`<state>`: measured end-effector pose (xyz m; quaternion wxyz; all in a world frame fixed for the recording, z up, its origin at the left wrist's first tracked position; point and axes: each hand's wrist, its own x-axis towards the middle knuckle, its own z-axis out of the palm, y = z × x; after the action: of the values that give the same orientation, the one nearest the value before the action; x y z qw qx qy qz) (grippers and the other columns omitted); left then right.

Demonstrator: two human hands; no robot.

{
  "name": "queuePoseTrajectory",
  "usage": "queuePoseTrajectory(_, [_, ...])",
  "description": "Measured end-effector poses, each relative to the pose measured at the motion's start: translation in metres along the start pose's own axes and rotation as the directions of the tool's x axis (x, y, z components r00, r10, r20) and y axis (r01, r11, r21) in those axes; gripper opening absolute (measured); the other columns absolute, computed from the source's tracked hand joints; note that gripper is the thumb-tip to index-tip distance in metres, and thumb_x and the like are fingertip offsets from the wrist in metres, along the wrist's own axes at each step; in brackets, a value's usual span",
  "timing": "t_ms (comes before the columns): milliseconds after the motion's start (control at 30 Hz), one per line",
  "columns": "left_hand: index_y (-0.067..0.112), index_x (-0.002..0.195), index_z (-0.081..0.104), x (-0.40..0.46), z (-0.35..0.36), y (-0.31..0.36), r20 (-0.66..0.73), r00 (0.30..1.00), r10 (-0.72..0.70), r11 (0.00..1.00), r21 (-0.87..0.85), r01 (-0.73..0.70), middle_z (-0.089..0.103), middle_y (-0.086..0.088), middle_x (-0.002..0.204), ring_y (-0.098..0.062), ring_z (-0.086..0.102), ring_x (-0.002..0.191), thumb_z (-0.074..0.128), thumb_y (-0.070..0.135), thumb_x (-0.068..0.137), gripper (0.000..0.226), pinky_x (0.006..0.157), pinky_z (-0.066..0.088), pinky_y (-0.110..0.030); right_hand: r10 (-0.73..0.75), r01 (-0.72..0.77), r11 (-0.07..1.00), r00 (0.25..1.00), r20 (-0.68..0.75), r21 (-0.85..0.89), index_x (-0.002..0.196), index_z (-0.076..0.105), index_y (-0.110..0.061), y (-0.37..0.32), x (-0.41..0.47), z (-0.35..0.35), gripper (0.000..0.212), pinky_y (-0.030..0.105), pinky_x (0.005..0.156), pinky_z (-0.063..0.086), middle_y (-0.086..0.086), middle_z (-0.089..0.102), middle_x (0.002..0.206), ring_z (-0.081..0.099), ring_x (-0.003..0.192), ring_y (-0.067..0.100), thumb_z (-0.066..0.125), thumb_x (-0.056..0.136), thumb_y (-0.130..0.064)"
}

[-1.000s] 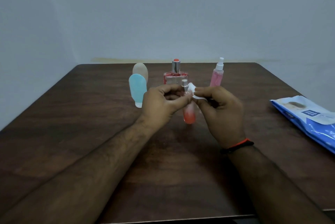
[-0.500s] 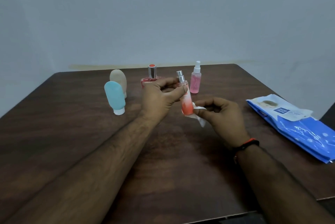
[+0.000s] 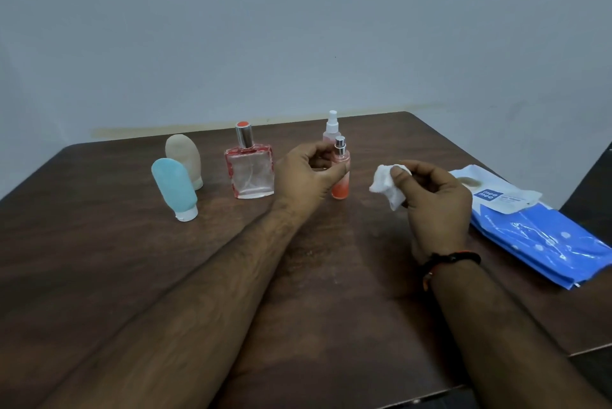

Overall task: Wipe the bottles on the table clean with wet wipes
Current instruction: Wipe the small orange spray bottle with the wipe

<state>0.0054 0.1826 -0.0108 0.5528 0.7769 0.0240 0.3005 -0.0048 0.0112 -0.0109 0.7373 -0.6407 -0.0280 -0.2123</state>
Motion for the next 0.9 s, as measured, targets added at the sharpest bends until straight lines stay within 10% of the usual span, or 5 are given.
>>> queuePoseTrajectory(400, [0.022,0.109,0.067,0.0066,0.0100,-0.0023,0.020,1.000,-0.013,0.997,0.080,0.012,0.073,0.008,0.099,0.000,0.068,0.086,0.082,0.021,0.078,0.035,0.080,0.057,-0.019,0.045,-0.052,0.980,0.998,-0.038,-0.191,0.073,0.067,-0.023,0.0099,0.0038,0.0051,0.023,0.044,0.071,0.060,-0.004,0.069,0.068,0.068,0.068,0.014,0.081,0.077,-0.041])
queuePoseTrajectory(900, [0.016,0.124,0.059,0.0076,0.0071,-0.0093,0.061,0.998,-0.034,0.998,0.047,0.031,0.071,0.003,0.109,-0.003,0.068,0.094,0.084,0.014,0.075,0.056,0.081,0.056,-0.017,0.071,-0.068,0.964,0.997,0.002,-0.258,0.073,0.066,-0.018,0.0102,0.0020,0.0057,0.029,0.029,0.061,0.052,-0.005,0.066,0.064,0.061,0.059,0.006,0.078,0.079,-0.045])
